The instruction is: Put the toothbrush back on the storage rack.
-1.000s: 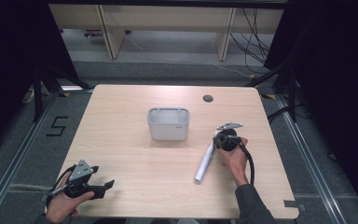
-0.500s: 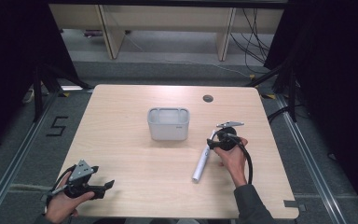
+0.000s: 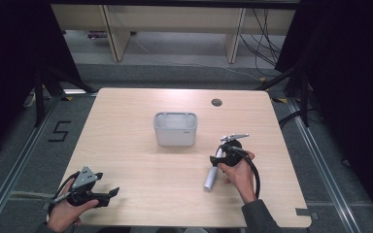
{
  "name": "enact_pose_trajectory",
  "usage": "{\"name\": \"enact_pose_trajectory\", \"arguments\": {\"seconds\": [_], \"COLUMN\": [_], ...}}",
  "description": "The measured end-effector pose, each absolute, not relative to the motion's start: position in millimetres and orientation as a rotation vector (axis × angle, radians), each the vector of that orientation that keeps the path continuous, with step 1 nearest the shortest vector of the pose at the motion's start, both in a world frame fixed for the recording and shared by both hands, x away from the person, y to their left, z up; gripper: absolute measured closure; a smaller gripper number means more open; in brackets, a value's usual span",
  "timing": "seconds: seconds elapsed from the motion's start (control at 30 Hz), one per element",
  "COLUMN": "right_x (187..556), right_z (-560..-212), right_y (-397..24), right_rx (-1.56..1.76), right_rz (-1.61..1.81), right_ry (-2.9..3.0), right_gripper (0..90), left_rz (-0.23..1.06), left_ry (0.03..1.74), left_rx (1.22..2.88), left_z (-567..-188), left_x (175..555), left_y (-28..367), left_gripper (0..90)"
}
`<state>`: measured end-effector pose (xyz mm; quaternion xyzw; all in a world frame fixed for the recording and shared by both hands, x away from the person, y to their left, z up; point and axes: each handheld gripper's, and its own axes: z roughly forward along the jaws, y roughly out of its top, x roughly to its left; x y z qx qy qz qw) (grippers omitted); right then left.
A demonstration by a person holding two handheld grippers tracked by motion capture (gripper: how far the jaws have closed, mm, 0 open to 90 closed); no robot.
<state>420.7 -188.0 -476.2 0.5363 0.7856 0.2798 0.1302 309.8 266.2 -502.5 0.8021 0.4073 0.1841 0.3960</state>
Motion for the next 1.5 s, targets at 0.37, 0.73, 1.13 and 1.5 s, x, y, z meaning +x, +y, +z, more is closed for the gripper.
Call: {"name": "enact_pose_trajectory", "arguments": {"seconds": [0.37,0.73,1.13,1.5], "right_x": [419,420,424,437], "right_z": [-481,-486,-484,-481], "right_y": [-192,-195,-198,-194], "right_rx": [1.514,1.496,1.505,1.516], "right_rz": [0.778,0.733,0.671,0.514], "right_ry": [2.315,2.360,2.436,2.508], "right_gripper": [34.7,40.1,52.3,59.4], "left_rz": [0.472,0.470,0.460,0.450], "left_ry": [1.028,1.025,1.026,1.014], "left_rx": [2.043,2.044,2.033,2.056], "left_z": [-503,-502,-503,-501], "left_x": [309,309,309,310], "left_y": [265,265,265,264], "left_gripper": [15.6,15.7,15.6,15.6]}}
